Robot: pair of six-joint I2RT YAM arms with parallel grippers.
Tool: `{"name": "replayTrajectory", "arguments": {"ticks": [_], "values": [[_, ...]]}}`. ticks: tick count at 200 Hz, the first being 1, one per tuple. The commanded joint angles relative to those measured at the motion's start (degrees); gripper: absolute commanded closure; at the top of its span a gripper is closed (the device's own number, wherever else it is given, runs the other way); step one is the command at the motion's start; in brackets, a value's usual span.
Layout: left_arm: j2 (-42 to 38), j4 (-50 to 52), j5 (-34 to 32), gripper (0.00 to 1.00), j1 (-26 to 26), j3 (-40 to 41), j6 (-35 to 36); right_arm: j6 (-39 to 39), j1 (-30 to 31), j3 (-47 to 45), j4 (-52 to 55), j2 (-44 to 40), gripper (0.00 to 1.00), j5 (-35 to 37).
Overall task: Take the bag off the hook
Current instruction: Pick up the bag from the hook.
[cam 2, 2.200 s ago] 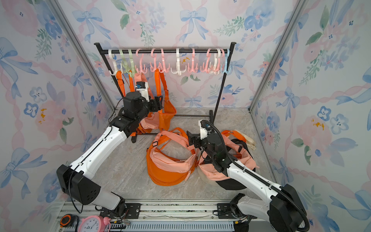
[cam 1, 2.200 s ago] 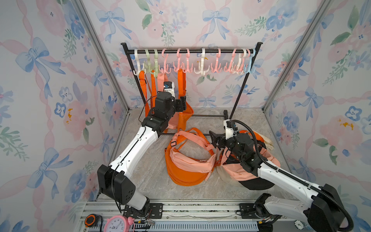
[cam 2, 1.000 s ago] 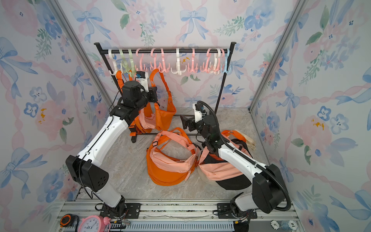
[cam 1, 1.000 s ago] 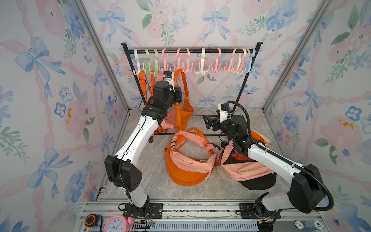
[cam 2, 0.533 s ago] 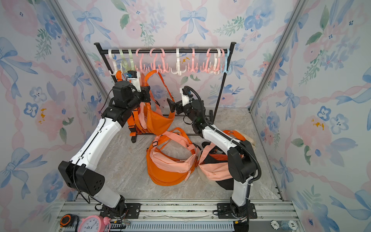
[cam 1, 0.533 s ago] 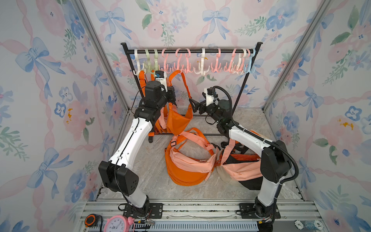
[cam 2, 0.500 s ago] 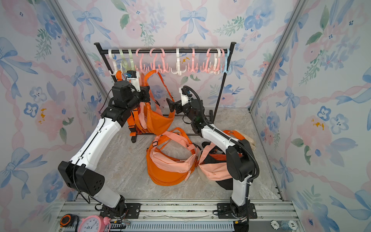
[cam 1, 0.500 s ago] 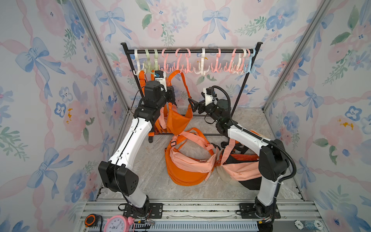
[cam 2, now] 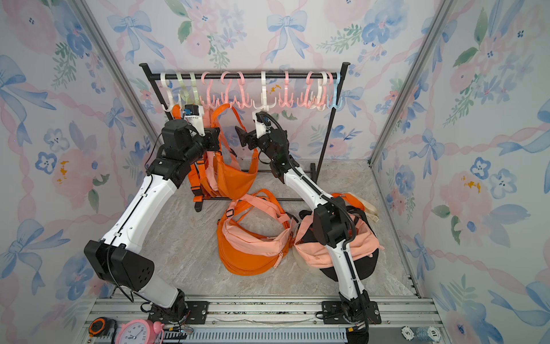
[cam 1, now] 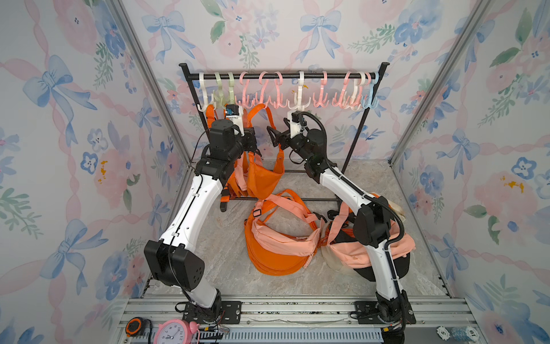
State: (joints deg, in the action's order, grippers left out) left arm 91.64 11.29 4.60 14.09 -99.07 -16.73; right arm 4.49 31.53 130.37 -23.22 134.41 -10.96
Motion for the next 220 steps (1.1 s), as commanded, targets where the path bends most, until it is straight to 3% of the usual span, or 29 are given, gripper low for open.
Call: {"name": "replayTrajectory", "arguments": {"ticks": [1,14,36,65,137,220], "values": [[-1.2,-1.4,1.1,1.0,-0.8,1.2,-0.7,0.4,-0.4,8.3,4.9,4.7,0.2,-1.7],[-1.4,-1.4,1.3,1.0,-1.0,1.5,-1.0,0.9,-0.5,12.9,6.4,7.4,0.3,-1.6],[-1.5,-1.4,1.4,1.0,-1.2,1.9,-1.2,2.4,-0.6,16.2,6.7,9.3,0.56,-1.4],[-1.3,-1.5,1.6,1.0,-1.4,2.0,-1.2,3.9,-0.5,13.3,4.6,7.4,1.0,-1.4],[0.7,-1.5,2.8,1.0,-1.4,0.0,-2.3,4.1,0.8,-3.1,-4.3,-3.3,1.0,-0.9],[4.6,0.3,2.8,1.0,-1.4,-5.8,-1.7,2.0,2.2,-5.6,-5.0,-6.7,1.0,-0.6]]}}
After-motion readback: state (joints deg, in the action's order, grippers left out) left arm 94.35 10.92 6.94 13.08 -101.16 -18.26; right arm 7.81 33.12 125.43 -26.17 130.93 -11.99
